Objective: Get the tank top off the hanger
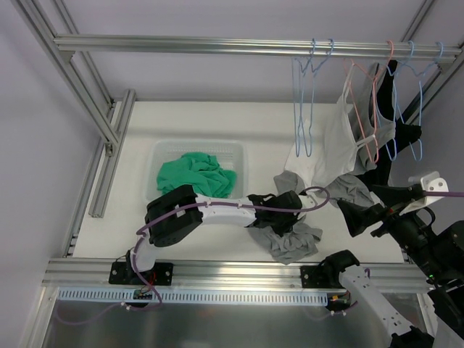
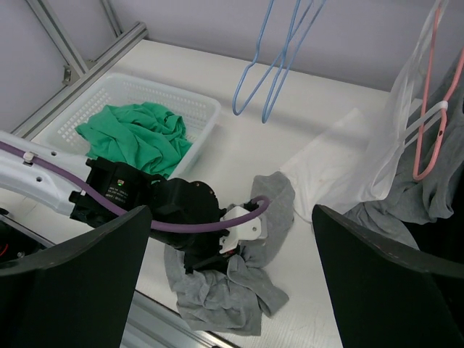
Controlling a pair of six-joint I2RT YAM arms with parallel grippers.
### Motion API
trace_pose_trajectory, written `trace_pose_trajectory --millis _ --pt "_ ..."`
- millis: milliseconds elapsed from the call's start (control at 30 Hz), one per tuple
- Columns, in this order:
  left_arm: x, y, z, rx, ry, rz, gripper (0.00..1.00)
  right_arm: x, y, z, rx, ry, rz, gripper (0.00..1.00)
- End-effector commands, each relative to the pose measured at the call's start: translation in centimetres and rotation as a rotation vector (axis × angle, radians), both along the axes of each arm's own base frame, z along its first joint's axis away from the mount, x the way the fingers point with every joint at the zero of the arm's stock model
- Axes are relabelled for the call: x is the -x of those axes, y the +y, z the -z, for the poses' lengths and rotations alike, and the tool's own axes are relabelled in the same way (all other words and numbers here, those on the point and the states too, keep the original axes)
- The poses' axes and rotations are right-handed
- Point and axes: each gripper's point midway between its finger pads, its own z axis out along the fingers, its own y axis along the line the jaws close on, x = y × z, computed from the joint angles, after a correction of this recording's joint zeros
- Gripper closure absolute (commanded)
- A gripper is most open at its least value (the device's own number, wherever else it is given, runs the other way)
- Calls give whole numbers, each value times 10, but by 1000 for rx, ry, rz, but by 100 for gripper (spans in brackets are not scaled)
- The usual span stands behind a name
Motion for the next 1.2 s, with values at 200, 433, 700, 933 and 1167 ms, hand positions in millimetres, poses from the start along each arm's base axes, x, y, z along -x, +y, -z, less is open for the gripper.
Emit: trace_pose_trajectory --millis 200,433,700,933,1167 --pt "-32 58 -167 202 -250 -287 100 5 -4 -10 -17 -84 8 1" --pt "-50 104 -318 455 -429 -443 100 -5 -5 -1 -19 -59 38 0" --pt "-85 181 -424 526 -626 -676 100 -6 -3 -4 -27 -68 29 1" --pt "-130 230 -401 489 -545 -849 100 -3 -2 -8 -40 -84 19 0" --pt "-153 234 -326 420 -356 -880 100 -8 4 -7 -45 -70 1 1"
